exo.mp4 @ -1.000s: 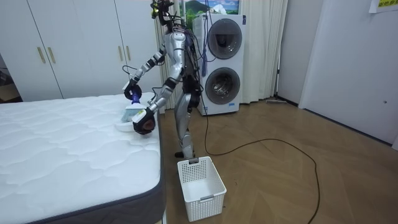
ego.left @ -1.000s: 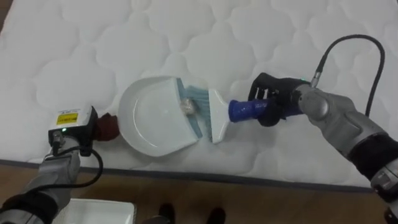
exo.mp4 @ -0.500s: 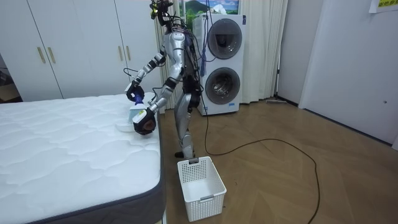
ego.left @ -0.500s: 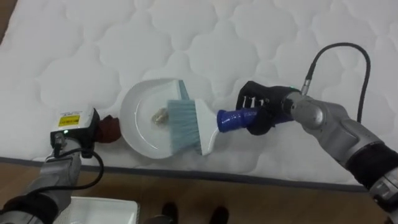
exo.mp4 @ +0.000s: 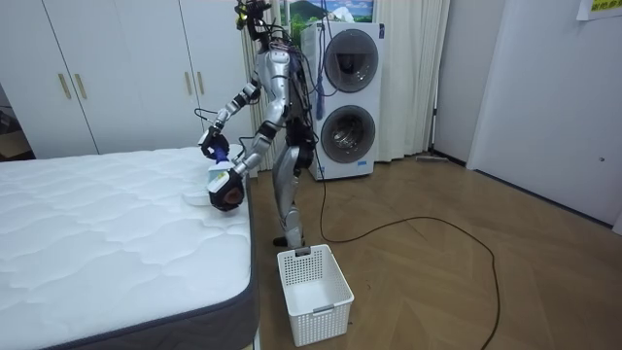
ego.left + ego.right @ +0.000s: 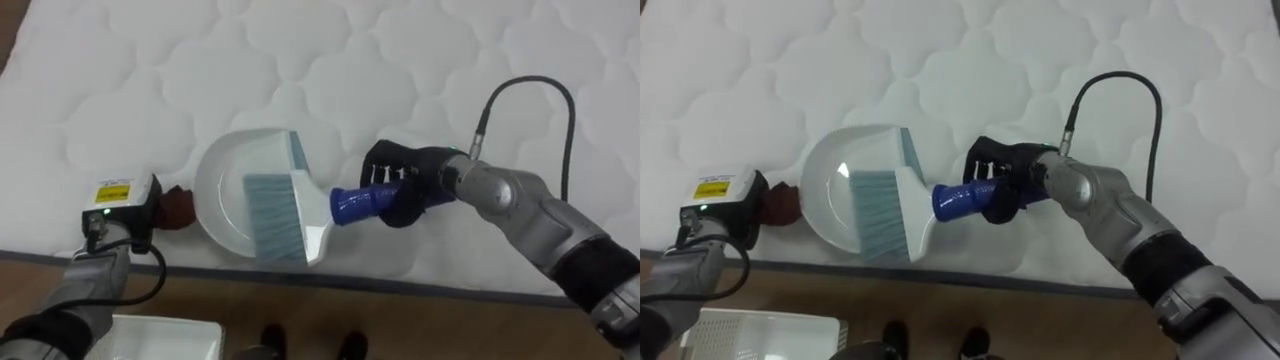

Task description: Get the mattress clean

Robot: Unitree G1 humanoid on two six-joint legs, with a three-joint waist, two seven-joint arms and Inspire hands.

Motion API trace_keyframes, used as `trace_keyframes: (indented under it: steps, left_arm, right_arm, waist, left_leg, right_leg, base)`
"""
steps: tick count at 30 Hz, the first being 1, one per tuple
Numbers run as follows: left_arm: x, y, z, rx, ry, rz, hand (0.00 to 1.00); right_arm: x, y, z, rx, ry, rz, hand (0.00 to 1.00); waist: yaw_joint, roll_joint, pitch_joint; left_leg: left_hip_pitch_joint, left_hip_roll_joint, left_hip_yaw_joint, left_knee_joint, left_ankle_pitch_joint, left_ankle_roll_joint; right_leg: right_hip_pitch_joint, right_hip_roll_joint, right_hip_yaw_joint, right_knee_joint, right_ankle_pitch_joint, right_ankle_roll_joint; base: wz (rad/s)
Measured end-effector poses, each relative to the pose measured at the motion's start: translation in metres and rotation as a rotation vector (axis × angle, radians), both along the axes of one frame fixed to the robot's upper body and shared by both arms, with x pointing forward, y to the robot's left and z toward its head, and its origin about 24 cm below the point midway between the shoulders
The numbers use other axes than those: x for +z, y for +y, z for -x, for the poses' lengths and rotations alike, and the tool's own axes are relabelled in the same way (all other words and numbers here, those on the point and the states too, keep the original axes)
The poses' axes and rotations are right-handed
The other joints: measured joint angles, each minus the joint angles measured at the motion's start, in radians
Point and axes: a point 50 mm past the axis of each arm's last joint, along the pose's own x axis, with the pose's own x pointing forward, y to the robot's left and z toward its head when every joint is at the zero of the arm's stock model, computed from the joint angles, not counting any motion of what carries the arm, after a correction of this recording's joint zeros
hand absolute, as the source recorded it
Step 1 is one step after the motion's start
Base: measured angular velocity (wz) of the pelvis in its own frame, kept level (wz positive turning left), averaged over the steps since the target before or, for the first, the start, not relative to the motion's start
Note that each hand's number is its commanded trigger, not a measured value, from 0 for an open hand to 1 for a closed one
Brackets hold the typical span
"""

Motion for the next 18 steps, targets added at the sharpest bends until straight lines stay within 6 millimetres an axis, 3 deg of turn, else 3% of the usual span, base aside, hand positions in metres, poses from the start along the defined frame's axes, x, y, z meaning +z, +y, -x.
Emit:
trace_keyframes:
  steps: [5,15,16,17,18]
  left_arm:
    - [0.000,0.002,0.001,0.003,-0.001,0.005,1.00]
    - [-0.004,0.008,0.007,0.023,0.004,0.024,1.00]
    - [-0.004,0.009,0.008,0.028,0.003,0.028,1.00]
    - [-0.005,0.012,0.011,0.043,0.002,0.037,1.00]
    - [-0.008,0.014,0.015,0.053,0.007,0.040,1.00]
  right_arm:
    - [0.000,-0.002,0.000,-0.005,-0.002,-0.011,1.00]
    - [0.002,-0.027,-0.002,-0.147,-0.022,-0.128,1.00]
    - [0.001,-0.031,-0.001,-0.163,-0.022,-0.141,0.90]
    - [0.001,-0.038,0.000,-0.198,-0.023,-0.164,0.87]
    - [0.000,-0.047,0.001,-0.249,-0.026,-0.199,0.74]
  waist:
    - [-0.006,0.000,-0.0001]
    - [-0.035,-0.004,-0.0032]
    - [-0.034,-0.007,-0.0058]
    - [-0.034,-0.012,-0.0105]
    - [-0.035,-0.013,-0.0117]
  left_leg:
    - [0.000,0.001,-0.002,0.000,0.000,0.000]
    - [0.002,0.001,-0.015,0.001,0.000,0.000]
    - [0.002,0.001,-0.016,0.002,0.000,0.000]
    - [0.004,0.002,-0.018,0.004,0.000,0.000]
    - [0.013,0.003,-0.020,0.003,-0.001,-0.001]
  right_leg:
    - [0.000,0.001,-0.002,-0.001,0.000,0.000]
    - [0.020,0.002,-0.021,-0.019,0.001,0.002]
    - [0.021,0.003,-0.020,-0.021,0.002,0.002]
    - [0.023,0.006,-0.014,-0.021,0.002,0.002]
    - [0.035,0.008,-0.014,-0.026,0.002,0.002]
  base:
    - [0.00]
    - [0.05]
    - [0.00]
    - [0.00]
    - [0.03]
